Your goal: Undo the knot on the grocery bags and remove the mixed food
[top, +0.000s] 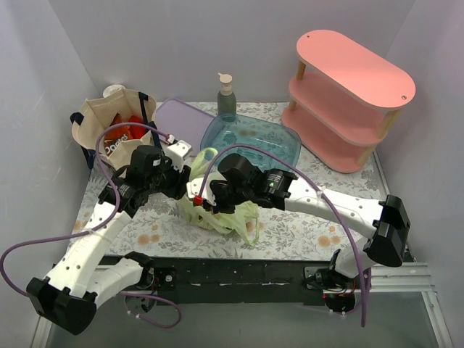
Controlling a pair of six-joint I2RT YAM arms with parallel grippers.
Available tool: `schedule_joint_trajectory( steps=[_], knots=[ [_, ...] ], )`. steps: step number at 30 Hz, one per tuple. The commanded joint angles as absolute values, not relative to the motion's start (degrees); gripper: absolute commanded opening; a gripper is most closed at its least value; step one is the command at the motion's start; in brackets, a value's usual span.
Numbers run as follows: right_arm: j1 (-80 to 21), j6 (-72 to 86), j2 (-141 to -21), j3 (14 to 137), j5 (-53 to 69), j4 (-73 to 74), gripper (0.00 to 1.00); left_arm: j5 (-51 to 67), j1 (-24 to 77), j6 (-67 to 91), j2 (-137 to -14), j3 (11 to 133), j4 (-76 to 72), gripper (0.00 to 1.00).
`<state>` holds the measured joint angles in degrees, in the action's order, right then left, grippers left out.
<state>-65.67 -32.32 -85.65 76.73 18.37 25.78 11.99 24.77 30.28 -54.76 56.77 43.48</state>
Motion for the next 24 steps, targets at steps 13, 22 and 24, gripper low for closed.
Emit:
schedule_joint_trajectory(
  steps=[13,22,24],
  knots=[
    [-59.69,-11.69,-94.04,70.49,-3.33,3.61,0.01,30.22,13.97,26.46,-52.48,60.39,49.92,0.35],
    [-49.40,-22.30,-83.33,59.77,-12.40,1.41,0.01,32.43,13.89,25.14,-52.56,58.80,50.54,0.37],
    [-49.39,-24.42,-79.55,59.24,-5.59,4.20,0.05,32.34,13.89,25.22,-52.82,58.80,50.54,0.38]
  ],
)
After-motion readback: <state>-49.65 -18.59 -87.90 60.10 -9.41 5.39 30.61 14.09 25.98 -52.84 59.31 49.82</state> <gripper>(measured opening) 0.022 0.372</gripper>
